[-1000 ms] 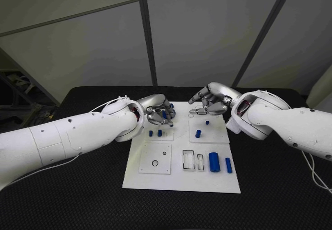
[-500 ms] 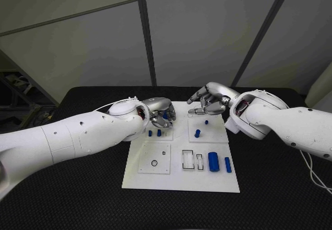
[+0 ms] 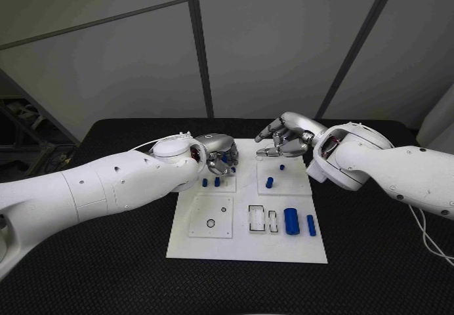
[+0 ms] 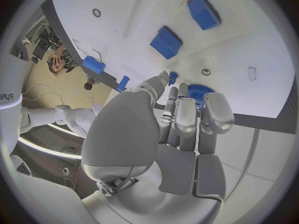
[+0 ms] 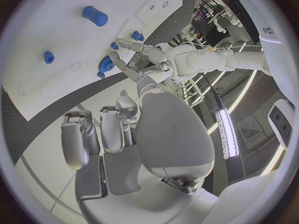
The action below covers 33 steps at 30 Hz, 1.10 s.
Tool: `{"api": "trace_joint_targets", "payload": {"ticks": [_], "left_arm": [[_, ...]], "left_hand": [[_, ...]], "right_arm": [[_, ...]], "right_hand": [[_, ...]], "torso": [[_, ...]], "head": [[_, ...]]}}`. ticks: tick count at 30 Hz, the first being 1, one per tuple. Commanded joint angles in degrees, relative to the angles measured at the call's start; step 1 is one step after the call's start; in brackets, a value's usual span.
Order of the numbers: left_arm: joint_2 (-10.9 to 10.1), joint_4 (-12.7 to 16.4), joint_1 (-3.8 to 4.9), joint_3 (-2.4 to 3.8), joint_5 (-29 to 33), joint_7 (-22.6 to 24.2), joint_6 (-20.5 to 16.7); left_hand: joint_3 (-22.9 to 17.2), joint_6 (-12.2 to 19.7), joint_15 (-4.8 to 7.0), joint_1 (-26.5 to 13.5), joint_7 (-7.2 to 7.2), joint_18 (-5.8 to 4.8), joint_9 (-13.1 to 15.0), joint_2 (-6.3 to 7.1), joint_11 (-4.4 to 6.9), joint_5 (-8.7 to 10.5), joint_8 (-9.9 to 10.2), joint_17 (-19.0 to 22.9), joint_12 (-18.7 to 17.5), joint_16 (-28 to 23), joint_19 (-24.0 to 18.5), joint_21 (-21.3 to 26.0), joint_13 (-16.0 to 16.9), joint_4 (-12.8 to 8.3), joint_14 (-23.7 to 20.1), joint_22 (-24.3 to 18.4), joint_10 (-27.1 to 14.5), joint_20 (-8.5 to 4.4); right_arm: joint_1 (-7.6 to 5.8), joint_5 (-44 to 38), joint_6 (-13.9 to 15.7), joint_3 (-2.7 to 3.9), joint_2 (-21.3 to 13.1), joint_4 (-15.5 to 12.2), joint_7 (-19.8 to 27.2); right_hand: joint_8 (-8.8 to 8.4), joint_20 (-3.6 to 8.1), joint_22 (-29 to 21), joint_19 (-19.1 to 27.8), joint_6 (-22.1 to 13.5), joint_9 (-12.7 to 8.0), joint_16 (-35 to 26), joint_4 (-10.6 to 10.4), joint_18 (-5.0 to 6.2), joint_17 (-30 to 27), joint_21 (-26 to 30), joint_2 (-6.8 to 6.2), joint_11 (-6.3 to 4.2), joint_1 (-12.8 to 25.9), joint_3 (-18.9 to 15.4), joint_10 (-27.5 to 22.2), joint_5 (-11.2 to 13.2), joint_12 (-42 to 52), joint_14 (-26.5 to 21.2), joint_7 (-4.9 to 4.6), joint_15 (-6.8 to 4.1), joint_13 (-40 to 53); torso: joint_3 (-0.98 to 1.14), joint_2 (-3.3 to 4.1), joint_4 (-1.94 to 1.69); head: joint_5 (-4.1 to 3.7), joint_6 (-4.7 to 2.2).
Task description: Assemble the parts on the task board
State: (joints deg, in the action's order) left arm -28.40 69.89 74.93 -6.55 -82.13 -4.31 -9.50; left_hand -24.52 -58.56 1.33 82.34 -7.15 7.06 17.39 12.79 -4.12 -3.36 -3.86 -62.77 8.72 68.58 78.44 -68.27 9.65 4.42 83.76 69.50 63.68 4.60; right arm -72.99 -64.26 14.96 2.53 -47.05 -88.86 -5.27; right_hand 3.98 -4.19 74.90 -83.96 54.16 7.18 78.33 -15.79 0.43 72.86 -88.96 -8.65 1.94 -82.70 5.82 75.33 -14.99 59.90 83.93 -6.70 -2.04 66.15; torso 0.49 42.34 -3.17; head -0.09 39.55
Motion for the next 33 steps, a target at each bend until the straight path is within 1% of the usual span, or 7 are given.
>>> {"api": "trace_joint_targets", "payload": {"ticks": [1,9,18,24,27,31,33], "left_arm": [[0.3,-0.4,0.06,0.03,-1.0,-0.8,1.9],[0.8,-0.9,-0.05,0.03,-1.0,-0.9,3.1],[1.1,-1.4,-0.23,0.03,-1.0,-1.1,4.4],[1.3,-1.6,-0.43,0.03,-1.0,-0.4,3.8],[1.4,-1.6,-0.51,0.03,-1.0,-0.1,3.4],[1.3,-1.6,-0.6,0.03,-1.0,0.5,2.1],[1.2,-1.5,-0.65,0.03,-1.0,0.8,1.3]], "left_hand": [[-0.6,-0.5,0.15,0.1,0.05,-1.56,-0.2,-0.69,0.22,-0.33,-0.3,-0.1,0.4,0.4,0.5,-0.5,-0.2,-0.2,1.3,0.4,0.3,0.03],[-1.2,-1.2,-0.09,0.3,0.02,-1.79,-0.6,-1.14,0.29,-0.42,-0.5,-0.3,1.0,0.8,0.9,-1.5,-0.7,-0.5,1.5,1.4,1.1,0.19],[-1.9,-2.0,-0.17,0.6,0.01,-2.0,-1.1,-1.78,0.42,-0.47,-0.7,-0.6,1.8,1.4,1.3,-2.6,-1.1,-1.1,1.7,2.5,2.1,0.32],[-2.6,-3.3,-0.11,1.0,0.1,-2.16,-1.4,-2.65,0.68,-0.67,-1.1,-0.7,2.6,1.9,1.6,-3.6,-1.5,-1.9,1.7,3.4,3.5,0.33],[-2.9,-4.2,0.05,1.2,0.25,-2.24,-1.4,-3.17,0.91,-0.72,-1.3,-0.8,3.1,2.2,1.8,-4.1,-1.5,-2.2,1.7,3.9,4.3,0.25],[-3.3,-5.7,0.35,1.6,0.43,-2.34,-1.4,-4.0,1.29,-1.01,-1.7,-1.0,3.7,2.5,2.0,-4.6,-1.5,-3.0,1.8,4.5,5.6,0.02],[-3.3,-6.0,0.41,1.7,0.44,-2.37,-1.4,-4.18,1.34,-1.26,-1.7,-1.0,3.7,2.6,2.0,-4.8,-1.5,-3.4,1.8,4.6,5.8,-0.05]], "right_arm": [[-0.11,-0.1,0.4,0.03,0.1,-0.1,0.4],[-0.11,-0.1,0.3,0.03,0.2,-0.1,0.4],[-0.11,-0.1,0.3,0.04,0.2,-0.2,0.4],[-0.11,-0.1,0.2,0.04,0.2,-0.2,0.4],[-0.11,-0.1,0.2,0.04,0.2,-0.1,0.5],[-0.11,-0.1,0.3,0.04,0.3,-0.1,0.5],[-0.11,-0.1,0.2,0.04,0.3,0.0,0.5]], "right_hand": [[-0.17,0.31,13.7,-5.2,0.4,-0.1,-0.4,0.0,-0.02,0.0,0.2,0.18,-0.05,0.0,0.3,-0.3,-0.2,-0.1,2.1,-0.12,-0.44,-0.1],[-0.17,0.31,13.7,-5.2,0.4,-0.1,-0.4,0.0,-0.02,0.0,0.2,0.18,-0.05,0.0,0.3,-0.3,-0.2,-0.1,2.1,-0.12,-0.44,-0.1],[-0.17,0.31,13.7,-5.2,0.4,-0.1,-0.4,0.0,-0.02,0.0,0.2,0.18,-0.05,0.0,0.3,-0.3,-0.2,-0.1,2.1,-0.12,-0.44,-0.1],[-0.17,0.32,13.8,-5.2,0.4,-0.1,-0.3,0.0,-0.05,0.0,0.1,0.26,-0.06,-0.1,0.4,-0.3,-0.3,-0.1,2.2,-0.11,-0.45,-0.1],[-0.17,0.32,13.8,-5.2,0.4,-0.1,-0.3,0.0,-0.06,0.1,0.1,0.28,-0.07,-0.1,0.4,-0.2,-0.3,-0.1,2.2,-0.11,-0.45,-0.1],[-0.17,0.32,13.8,-5.2,0.4,-0.1,-0.3,0.0,-0.06,0.1,0.1,0.28,-0.07,-0.1,0.4,-0.2,-0.3,-0.1,2.2,-0.11,-0.45,-0.1],[-0.17,0.32,13.8,-5.2,0.4,-0.1,-0.3,0.0,-0.06,0.1,0.1,0.28,-0.07,-0.1,0.4,-0.2,-0.3,-0.1,2.2,-0.11,-0.45,-0.1]], "torso": [[0.01,-0.03,-0.03],[0.01,-0.04,-0.05],[0.02,0.0,0.02],[0.0,-0.02,-0.06],[0.0,-0.04,-0.04],[0.0,-0.1,-0.02],[-0.01,-0.09,-0.05]], "head": [[0.07,0.08],[0.06,0.16],[0.07,0.32],[-0.01,0.36],[0.04,0.4],[0.06,0.41],[0.01,0.37]]}}
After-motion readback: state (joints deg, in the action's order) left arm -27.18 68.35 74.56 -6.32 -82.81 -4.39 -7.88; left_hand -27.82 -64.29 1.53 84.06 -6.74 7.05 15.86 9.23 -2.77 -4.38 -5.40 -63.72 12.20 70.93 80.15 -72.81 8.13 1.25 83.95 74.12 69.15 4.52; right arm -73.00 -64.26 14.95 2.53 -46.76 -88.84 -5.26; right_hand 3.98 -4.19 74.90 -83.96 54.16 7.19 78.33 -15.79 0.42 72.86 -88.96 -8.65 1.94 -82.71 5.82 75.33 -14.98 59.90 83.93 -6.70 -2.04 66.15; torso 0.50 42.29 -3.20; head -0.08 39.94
